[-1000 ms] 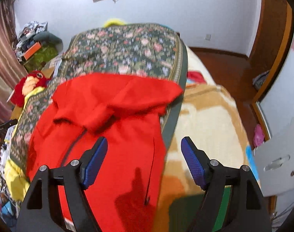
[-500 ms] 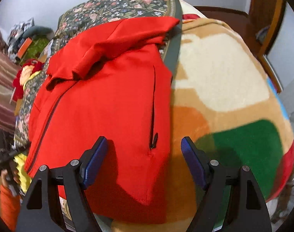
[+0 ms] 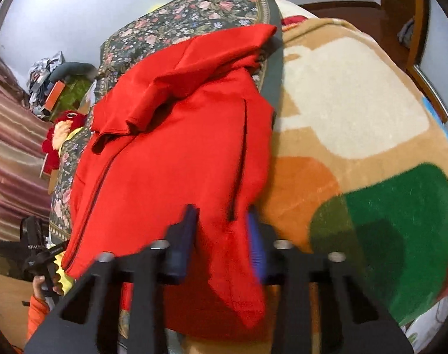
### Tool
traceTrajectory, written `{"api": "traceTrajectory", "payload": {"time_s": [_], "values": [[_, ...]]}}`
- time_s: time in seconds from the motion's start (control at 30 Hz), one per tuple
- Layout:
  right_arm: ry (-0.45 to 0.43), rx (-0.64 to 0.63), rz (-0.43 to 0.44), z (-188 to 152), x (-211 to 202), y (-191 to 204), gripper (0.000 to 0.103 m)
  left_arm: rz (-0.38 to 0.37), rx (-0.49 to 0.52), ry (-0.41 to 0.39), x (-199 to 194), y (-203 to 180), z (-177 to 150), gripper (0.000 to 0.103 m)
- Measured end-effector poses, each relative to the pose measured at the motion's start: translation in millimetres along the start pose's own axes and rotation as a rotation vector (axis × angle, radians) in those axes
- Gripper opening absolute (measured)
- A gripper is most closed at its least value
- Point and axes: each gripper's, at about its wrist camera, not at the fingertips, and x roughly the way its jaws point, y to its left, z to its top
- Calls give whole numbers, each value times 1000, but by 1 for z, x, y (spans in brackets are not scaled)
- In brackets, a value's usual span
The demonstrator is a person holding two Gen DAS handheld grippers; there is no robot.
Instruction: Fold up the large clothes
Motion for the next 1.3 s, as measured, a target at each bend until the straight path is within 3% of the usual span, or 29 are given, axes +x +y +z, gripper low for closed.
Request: {"api": "traceTrajectory", "payload": {"time_s": [0.07, 0.4, 0.63, 0.77, 1.0, 1.3], "values": [[-30, -33, -19, 2, -5, 6, 19, -28, 9, -32, -12, -5, 5, 4], [-169, -86, 26, 36, -25, 34, 15, -143, 91, -252, -85, -47, 58, 4], [-238, -110, 45, 79, -25, 50, 15, -236, 106, -414, -127, -66, 124, 4], [-283, -107, 30, 115, -22, 50, 14, -221, 95, -486, -137, -73, 168, 4], [-295, -65, 19, 183, 4, 35, 14, -155, 55, -494, -104, -76, 242, 4], [-239, -36, -29, 241, 70, 17, 14, -53, 29, -397, -5, -76, 313, 4]]}}
